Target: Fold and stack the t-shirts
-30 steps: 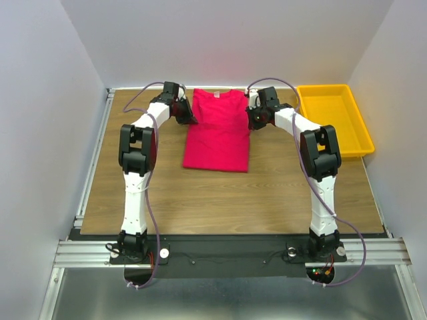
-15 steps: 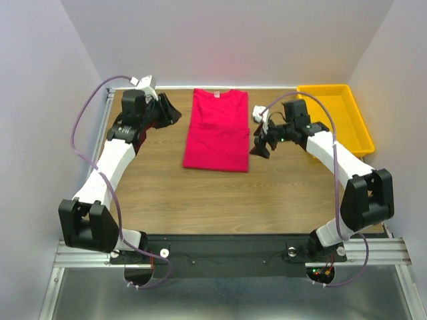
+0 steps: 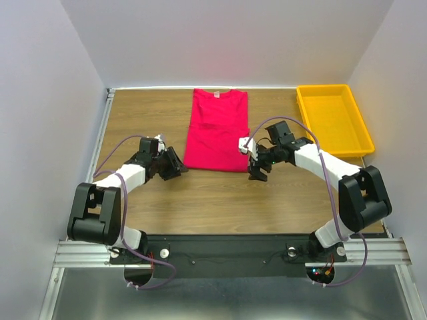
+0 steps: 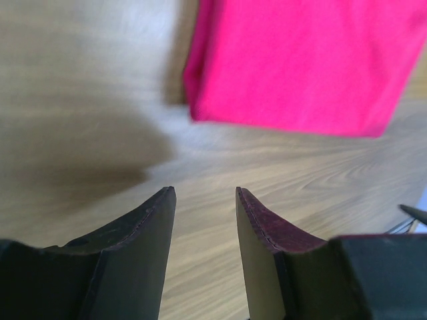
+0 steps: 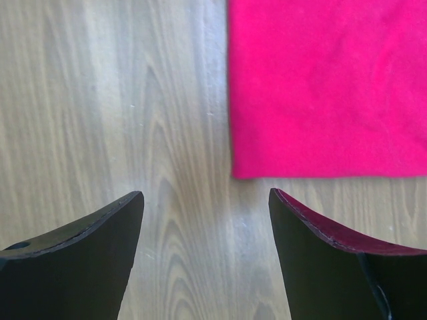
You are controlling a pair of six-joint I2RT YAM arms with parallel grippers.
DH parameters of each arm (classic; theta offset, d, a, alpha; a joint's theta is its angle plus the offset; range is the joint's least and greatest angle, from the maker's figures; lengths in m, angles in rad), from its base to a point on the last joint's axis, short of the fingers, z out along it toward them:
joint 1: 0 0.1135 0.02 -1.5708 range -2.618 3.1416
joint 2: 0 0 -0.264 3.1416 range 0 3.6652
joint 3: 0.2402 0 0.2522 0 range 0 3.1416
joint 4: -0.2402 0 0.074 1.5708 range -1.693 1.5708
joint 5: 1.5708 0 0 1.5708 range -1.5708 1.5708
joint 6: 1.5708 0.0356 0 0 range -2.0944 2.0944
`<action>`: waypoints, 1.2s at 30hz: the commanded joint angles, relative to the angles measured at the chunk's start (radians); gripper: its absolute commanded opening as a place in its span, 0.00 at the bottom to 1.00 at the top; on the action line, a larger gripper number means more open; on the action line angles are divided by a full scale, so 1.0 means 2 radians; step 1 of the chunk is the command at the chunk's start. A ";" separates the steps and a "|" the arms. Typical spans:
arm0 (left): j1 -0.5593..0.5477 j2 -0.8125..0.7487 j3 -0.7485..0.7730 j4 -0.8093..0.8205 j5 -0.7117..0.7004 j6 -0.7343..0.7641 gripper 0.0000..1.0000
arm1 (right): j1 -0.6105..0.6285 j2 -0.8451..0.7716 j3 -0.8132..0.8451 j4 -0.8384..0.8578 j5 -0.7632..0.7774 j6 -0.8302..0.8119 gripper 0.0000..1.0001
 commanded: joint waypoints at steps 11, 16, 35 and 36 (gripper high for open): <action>-0.001 0.069 0.037 0.103 -0.014 -0.043 0.52 | -0.001 0.032 0.026 0.034 0.029 -0.008 0.81; -0.001 0.080 0.044 0.103 -0.031 -0.050 0.52 | -0.001 0.028 0.021 0.033 0.003 -0.036 0.81; -0.001 0.119 0.037 0.139 -0.026 -0.074 0.10 | -0.001 0.032 0.013 0.029 -0.015 -0.088 0.81; -0.001 0.117 0.036 0.143 -0.024 -0.074 0.04 | 0.000 0.031 0.010 0.028 -0.026 -0.098 0.82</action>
